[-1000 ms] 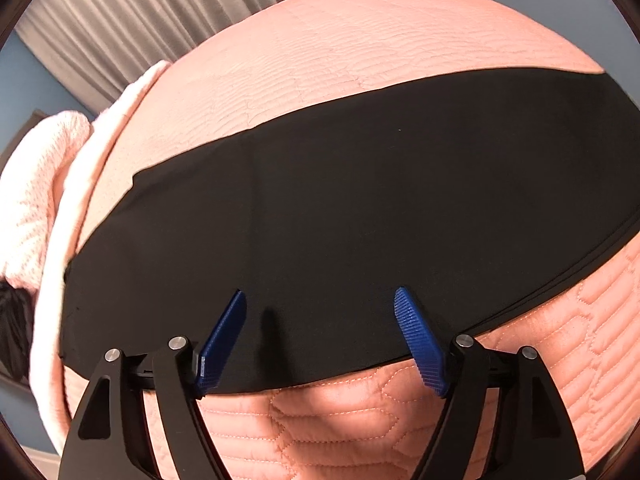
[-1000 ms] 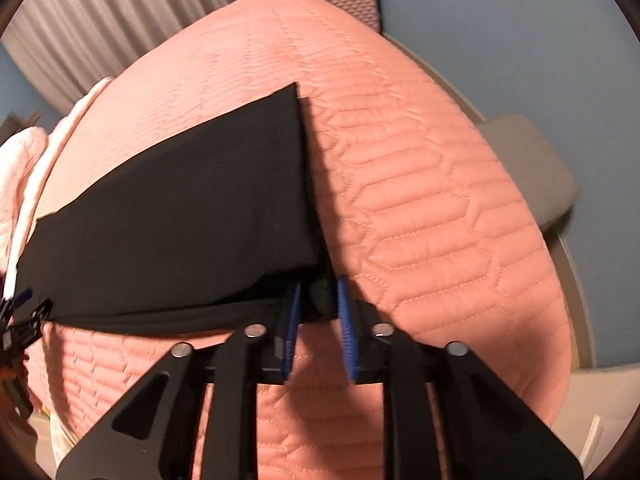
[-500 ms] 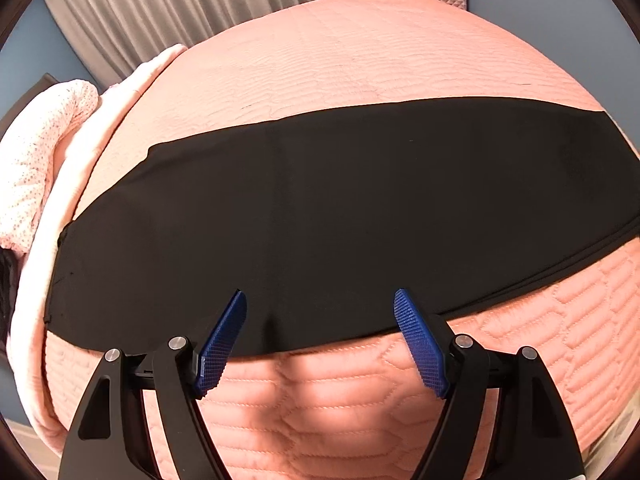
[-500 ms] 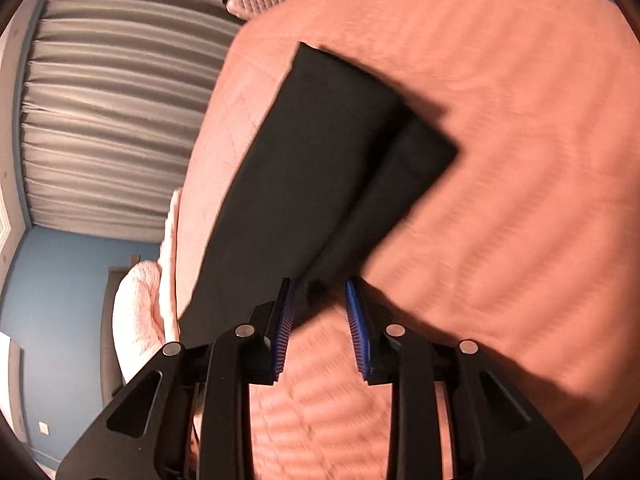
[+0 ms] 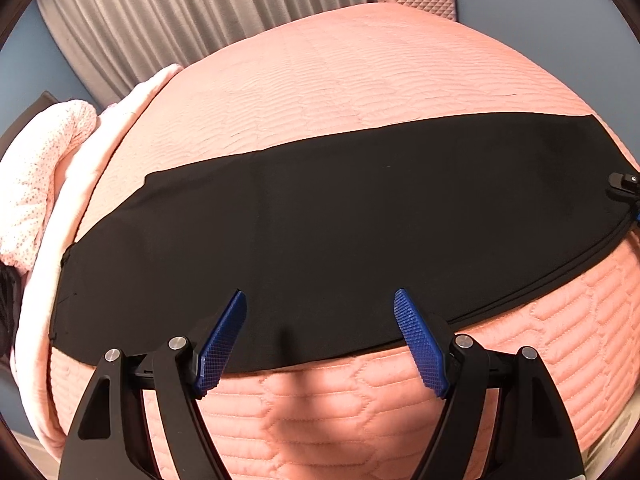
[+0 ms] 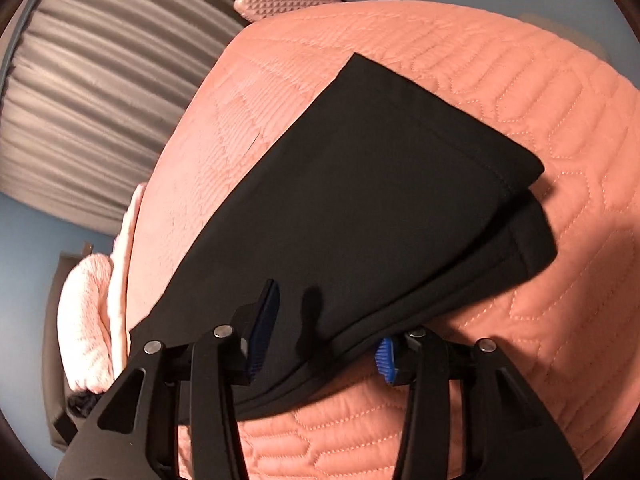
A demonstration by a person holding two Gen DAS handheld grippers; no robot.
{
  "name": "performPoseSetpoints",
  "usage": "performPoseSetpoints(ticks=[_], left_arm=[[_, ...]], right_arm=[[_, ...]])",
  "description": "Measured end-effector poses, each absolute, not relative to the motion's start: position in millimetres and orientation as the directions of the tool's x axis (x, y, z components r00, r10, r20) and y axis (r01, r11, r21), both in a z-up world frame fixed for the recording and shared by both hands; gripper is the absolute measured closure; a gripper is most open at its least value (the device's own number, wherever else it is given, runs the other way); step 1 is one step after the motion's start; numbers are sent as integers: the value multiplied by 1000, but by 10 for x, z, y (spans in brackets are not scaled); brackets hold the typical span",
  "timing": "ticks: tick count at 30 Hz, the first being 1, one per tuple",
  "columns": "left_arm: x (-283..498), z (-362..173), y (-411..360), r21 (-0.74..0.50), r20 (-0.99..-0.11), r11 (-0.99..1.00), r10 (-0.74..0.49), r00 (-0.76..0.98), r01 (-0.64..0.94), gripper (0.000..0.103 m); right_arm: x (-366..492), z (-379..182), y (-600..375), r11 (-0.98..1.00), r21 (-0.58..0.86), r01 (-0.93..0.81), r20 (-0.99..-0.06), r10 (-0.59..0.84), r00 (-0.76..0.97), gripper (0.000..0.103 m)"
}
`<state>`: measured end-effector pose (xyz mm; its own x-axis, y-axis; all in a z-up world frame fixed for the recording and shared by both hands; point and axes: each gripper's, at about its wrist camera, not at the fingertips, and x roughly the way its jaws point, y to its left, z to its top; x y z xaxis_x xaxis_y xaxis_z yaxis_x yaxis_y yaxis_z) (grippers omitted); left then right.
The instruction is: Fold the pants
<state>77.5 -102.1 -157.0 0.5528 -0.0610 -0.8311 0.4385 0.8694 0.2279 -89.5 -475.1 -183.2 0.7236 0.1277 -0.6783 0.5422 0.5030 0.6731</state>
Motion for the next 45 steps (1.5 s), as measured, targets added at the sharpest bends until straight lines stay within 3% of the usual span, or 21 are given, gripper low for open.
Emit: performPoseSetpoints(ticks=[5,7,8,9,12,15,20,23,27,30,35,40,41,42,44,45], left_arm=[[835,-1532,-771,218,-831,889,-47,554,403,29],[838,-1527,-661,225,-830,893,-34,556,389,29],[839,-1529,-613,226,-831,895,-28,555,384,29],[838,-1532,-548,226,-833,899,-22,553,375,29],[830,-1556,-382,215,-841,908,-15,541,359,29],[813,-1585,-180,197,-846,920,-14,533,338,29],[757,-1579,187,162,-848,941,-22,530,298,29],[726,-1557,450,174,-840,948,3,542,265,29],[727,-1542,769,174,-839,957,21,544,232,29],[723,-1543,1014,185,-836,961,43,547,207,29],[760,-1623,1264,169,-840,971,52,540,169,29],[803,-1617,1305,141,-835,979,37,549,150,29],[805,-1610,1310,135,-834,979,30,550,150,29],[809,-1600,1307,129,-834,980,25,551,152,29],[813,-1590,1294,127,-833,979,18,553,160,29],[818,-1587,1281,126,-832,979,16,554,162,29]], right_arm=[[-1050,-1894,-5011,340,766,545,-610,118,784,68],[-1027,-1872,-5062,354,742,569,-628,73,775,71],[-935,-1770,-5010,434,668,604,-684,39,728,92],[-855,-1670,-4936,501,613,611,-711,11,703,96],[-505,-1133,-4512,731,399,554,-743,-97,663,97],[-123,-567,-3932,880,244,406,-714,-120,690,97],[524,-83,-2584,992,111,66,-685,28,728,97],[832,-307,-1623,988,49,-147,-728,136,672,97],[1136,-1340,-681,947,56,-316,-854,209,476,97],[1105,-1462,-497,951,-36,-308,-828,144,542,97],[1223,-1388,-655,956,70,-284,-844,208,494,94],[1120,-1380,-446,953,29,-301,-847,184,499,86],[1086,-1381,-414,951,50,-305,-846,202,494,73],[1085,-1370,-370,945,94,-313,-839,244,486,51],[1011,-1316,-286,933,120,-338,-810,289,510,17],[982,-1284,-235,928,117,-354,-798,300,523,15]])
